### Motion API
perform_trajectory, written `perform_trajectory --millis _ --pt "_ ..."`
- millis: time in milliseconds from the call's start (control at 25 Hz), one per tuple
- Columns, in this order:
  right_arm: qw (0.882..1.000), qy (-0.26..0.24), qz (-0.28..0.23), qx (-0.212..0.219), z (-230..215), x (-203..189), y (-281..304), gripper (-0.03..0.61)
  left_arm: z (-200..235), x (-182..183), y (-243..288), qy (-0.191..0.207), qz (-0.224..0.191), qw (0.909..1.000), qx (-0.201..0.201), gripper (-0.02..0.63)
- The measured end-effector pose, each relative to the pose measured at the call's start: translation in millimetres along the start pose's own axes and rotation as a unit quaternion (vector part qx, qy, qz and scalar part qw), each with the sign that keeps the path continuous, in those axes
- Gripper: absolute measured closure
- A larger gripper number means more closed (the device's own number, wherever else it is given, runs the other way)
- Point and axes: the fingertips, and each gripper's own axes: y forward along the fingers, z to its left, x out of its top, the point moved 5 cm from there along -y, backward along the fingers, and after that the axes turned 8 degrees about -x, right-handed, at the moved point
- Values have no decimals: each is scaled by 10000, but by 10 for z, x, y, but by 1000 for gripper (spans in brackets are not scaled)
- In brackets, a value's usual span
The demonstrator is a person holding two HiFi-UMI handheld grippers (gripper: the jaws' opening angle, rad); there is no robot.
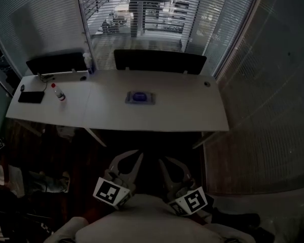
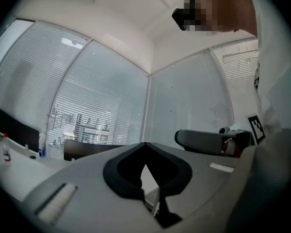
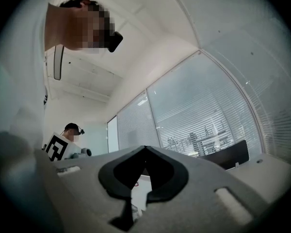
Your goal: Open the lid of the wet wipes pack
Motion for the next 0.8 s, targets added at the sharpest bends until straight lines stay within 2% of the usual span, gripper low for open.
perform_trajectory --millis 400,640,800 --pt "10000 -27 24 -70 -268 89 -24 577 -19 22 260 63 7 10000 20 611" --pt "9999 -30 25 -114 -412 -15 209 578 234 -32 419 36 -52 10000 29 611" --pt "9999 -58 34 -160 -501 -122 503 577 555 -80 537 -61 -24 10000 24 611"
